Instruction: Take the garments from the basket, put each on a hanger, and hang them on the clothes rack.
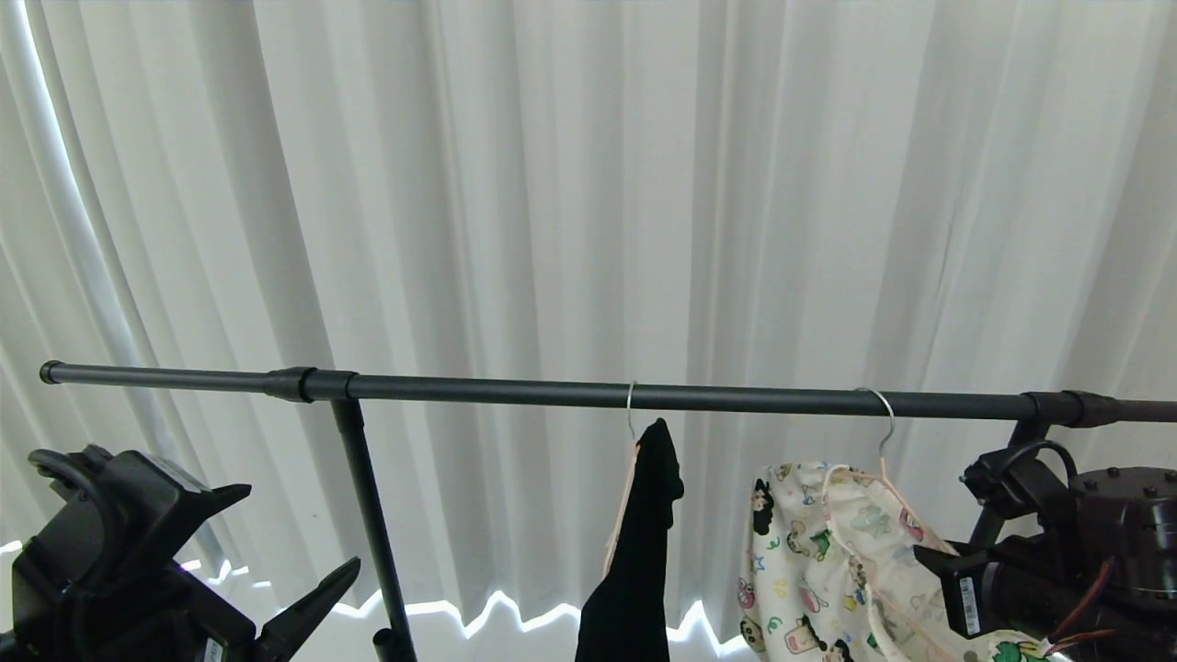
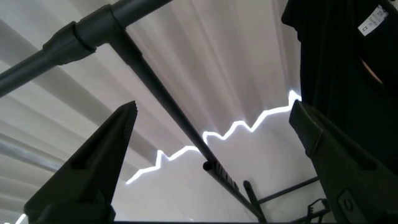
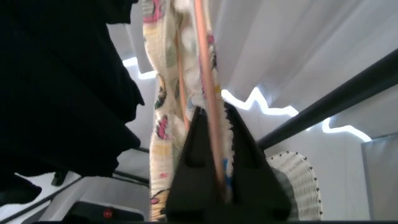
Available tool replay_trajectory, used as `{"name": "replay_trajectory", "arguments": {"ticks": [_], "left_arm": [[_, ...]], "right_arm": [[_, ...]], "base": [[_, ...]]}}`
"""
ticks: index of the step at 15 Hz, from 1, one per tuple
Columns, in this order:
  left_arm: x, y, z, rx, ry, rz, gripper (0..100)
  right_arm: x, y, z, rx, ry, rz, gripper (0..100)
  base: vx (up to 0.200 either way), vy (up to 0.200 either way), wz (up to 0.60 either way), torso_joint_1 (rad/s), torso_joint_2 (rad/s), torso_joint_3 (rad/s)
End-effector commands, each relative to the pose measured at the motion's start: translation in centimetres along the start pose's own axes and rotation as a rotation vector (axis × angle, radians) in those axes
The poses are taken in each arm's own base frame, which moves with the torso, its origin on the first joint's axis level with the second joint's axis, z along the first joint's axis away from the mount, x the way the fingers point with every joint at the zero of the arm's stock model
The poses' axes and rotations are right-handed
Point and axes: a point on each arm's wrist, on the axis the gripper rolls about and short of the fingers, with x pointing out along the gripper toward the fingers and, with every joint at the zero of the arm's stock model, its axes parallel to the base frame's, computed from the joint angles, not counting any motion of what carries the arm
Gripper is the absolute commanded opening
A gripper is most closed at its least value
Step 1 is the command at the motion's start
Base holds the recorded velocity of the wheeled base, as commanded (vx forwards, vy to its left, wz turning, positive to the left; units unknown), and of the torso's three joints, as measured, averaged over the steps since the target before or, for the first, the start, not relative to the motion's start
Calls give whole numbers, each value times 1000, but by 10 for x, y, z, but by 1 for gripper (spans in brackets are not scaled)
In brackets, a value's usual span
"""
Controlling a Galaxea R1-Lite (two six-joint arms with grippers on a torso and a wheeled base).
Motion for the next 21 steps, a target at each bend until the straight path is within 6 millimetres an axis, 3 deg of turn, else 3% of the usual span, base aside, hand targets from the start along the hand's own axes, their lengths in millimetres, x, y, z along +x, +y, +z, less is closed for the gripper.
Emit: {"name": "replay_trajectory", "arguments": {"ticks": [1, 8, 11, 15, 21], "left_arm": [[0, 0, 0, -1, 0, 1, 100], [0, 0, -2, -5, 8, 4, 100], [1, 9, -6, -30, 42, 73, 100], [-4, 18, -9, -64, 52, 150, 100], [-12, 16, -19, -77, 58, 182, 100]], "right_arm": [[-2, 0, 1, -1, -11, -2, 100], [-39, -4, 11, 13, -175, 21, 100], [-56, -28, 8, -60, -204, -122, 100], [-77, -59, -8, -174, -57, -396, 100], [-92, -68, -16, -222, -31, -520, 100]], "base": [[0, 0, 0, 0, 0, 0], [0, 0, 0, 0, 0, 0], [0, 0, 0, 0, 0, 0], [-200, 0, 0, 6, 2, 5], [-200, 0, 0, 1, 1, 6]]}}
